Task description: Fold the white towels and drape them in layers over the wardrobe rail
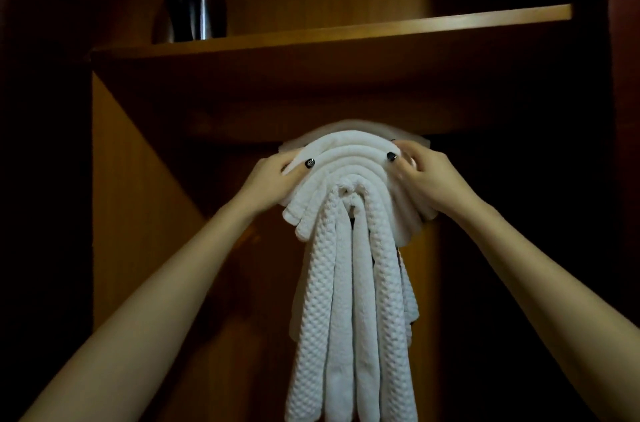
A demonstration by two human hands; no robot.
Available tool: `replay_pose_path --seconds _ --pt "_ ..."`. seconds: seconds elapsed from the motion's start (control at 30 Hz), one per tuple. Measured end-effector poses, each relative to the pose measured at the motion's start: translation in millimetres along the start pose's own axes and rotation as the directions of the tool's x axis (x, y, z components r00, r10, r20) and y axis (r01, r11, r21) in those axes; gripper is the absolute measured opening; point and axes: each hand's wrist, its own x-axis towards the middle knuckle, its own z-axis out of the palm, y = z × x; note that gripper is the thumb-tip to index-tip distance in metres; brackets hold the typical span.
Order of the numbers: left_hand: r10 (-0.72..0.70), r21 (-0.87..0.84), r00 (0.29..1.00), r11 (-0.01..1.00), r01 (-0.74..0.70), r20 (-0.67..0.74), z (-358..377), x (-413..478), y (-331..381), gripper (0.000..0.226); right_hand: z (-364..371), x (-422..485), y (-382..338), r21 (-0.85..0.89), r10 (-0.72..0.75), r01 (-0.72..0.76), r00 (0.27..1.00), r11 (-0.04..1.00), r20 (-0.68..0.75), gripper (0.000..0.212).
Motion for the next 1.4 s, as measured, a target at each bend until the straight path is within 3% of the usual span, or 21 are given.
replay_pose_path --seconds 0.07,0.13,0.23,0.33,0.4,0.5,0.6,0.7,0.77,0.87,0.97,1.2,1.3,1.4 --pt "0.038 0.103 0.998 0.994 -0.032 -0.057 1 5 -4 0.047 5 1 -2 -0.011 -0.015 0.015 0.999 1.0 -0.035 0.034" --pt "0.054 0.048 0.995 0.998 -0.05 -0.079 3 6 -4 0.041 9 1 -4 0.012 0.009 -0.008 0.997 1.0 -0.081 0.022" --pt "0.085 -0.012 0.991 0.996 -0.086 -0.1 8 12 -1 0.034 12 7 -5 0.019 0.021 -0.021 0.999 1.0 -0.042 0.034" --pt "0.081 -0.043 0.994 0.995 -0.084 -0.068 16 13 4 0.044 16 8 -4 0.016 -0.051 0.051 0.999 0.999 0.015 0.041" --pt "0.072 -0.052 0.997 0.996 -0.073 -0.023 23 5 8 0.053 19 3 -4 -0.003 -0.081 0.081 0.997 0.997 0.019 0.042" --pt "0.039 -0.063 0.999 0.997 -0.039 -0.005 31 -3 13 0.047 23 -8 -7 0.079 -0.051 0.05 0.999 0.996 0.011 0.039" --pt "-0.01 0.016 0.996 1.0 0.009 0.086 28 -9 22 0.051 22 -16 -13 0.146 -0.025 0.019 0.999 0.989 0.04 0.04" --pt "0.021 0.052 0.981 0.998 -0.031 0.193 15 -14 27 0.057 11 -21 -21 0.158 0.016 -0.037 0.991 0.987 0.134 0.046" --pt "0.019 0.092 0.991 0.995 -0.032 0.133 5 -23 35 0.057 4 -26 -25 0.118 0.061 -0.079 0.987 0.99 0.148 0.052" --pt "-0.026 0.227 0.999 0.973 0.032 -0.029 -4 -58 58 0.048 0 -51 -38 -0.038 0.106 -0.104 0.994 0.994 0.04 0.055" --pt "-0.044 0.364 0.999 0.93 0.046 -0.014 -7 -114 73 0.047 7 -95 -62 -0.116 0.059 -0.053 0.997 0.992 0.042 0.054" --pt "-0.311 0.6 0.938 0.783 0.162 0.151 -32 -293 60 0.048 82 -236 -124 -0.084 0.01 0.021 0.936 0.996 0.353 0.05" --pt "-0.458 0.663 0.863 0.717 0.215 0.215 -55 -382 48 0.05 124 -297 -153 -0.044 0.001 0.026 0.858 0.999 0.514 0.051" --pt "-0.6 0.731 0.752 0.638 0.244 0.272 -82 -473 35 0.052 163 -360 -190 -0.024 -0.01 0.036 0.729 0.999 0.685 0.054"
